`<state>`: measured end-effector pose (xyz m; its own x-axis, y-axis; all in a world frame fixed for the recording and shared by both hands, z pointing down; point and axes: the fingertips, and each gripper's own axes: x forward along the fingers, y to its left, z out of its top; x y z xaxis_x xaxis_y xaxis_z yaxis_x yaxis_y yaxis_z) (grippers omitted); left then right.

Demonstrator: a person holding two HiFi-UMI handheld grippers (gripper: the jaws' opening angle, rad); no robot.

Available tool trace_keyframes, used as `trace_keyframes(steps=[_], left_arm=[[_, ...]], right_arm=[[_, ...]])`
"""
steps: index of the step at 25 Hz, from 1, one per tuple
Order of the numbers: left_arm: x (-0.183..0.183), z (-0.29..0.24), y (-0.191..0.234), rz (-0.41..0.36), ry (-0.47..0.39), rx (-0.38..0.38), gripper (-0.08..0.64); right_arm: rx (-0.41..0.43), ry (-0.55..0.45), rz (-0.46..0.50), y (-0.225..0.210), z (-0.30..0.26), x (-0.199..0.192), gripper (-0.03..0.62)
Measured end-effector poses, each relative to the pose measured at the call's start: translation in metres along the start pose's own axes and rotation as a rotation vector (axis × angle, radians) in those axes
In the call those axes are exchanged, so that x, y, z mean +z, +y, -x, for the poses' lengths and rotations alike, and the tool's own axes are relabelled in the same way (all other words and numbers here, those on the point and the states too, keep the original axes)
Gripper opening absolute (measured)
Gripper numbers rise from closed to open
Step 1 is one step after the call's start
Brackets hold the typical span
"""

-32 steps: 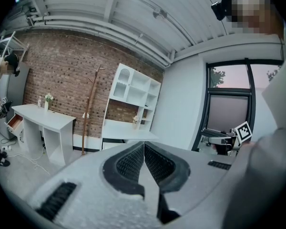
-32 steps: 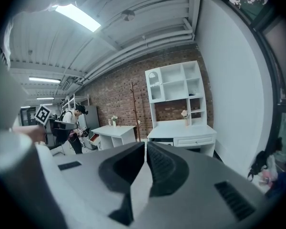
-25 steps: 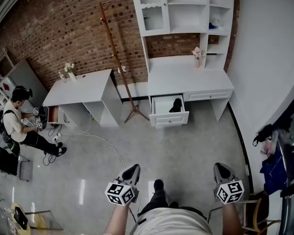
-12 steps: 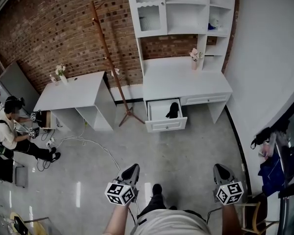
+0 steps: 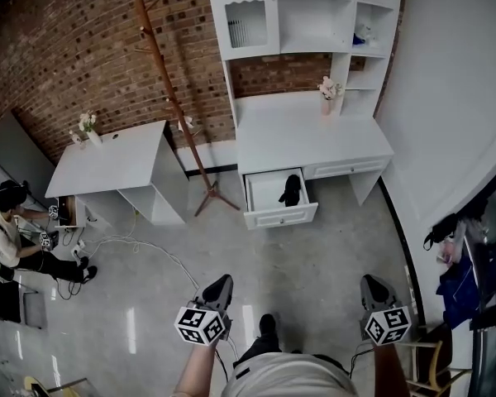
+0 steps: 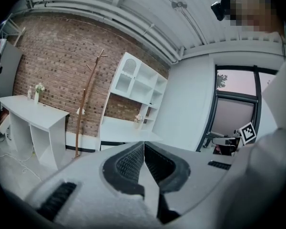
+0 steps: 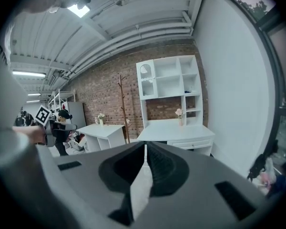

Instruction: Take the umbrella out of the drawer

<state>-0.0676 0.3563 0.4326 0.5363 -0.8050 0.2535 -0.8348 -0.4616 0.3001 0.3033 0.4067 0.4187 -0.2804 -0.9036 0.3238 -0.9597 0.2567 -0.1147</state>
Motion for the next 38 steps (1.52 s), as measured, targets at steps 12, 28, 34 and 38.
trace_keyframes(steps=[12,28,34,38], left_arm=[[0.025,-0.053,0.047,-0.013,0.012,-0.071,0.026],[0.045,-0.085,0.082,-0.041,0.016,-0.12,0.026],[0.048,-0.09,0.083,-0.04,0.019,-0.108,0.026],[0.051,-0.098,0.084,-0.042,0.023,-0.09,0.026]], right_arm=[[-0.066,0.014,0.015,0.008,-0.05,0.023,0.032],[-0.094,0.011,0.008,0.016,-0.093,0.037,0.032],[-0.081,0.014,0.002,0.011,-0.101,0.039,0.032],[-0.063,0.017,0.0,0.003,-0.116,0.044,0.032]])
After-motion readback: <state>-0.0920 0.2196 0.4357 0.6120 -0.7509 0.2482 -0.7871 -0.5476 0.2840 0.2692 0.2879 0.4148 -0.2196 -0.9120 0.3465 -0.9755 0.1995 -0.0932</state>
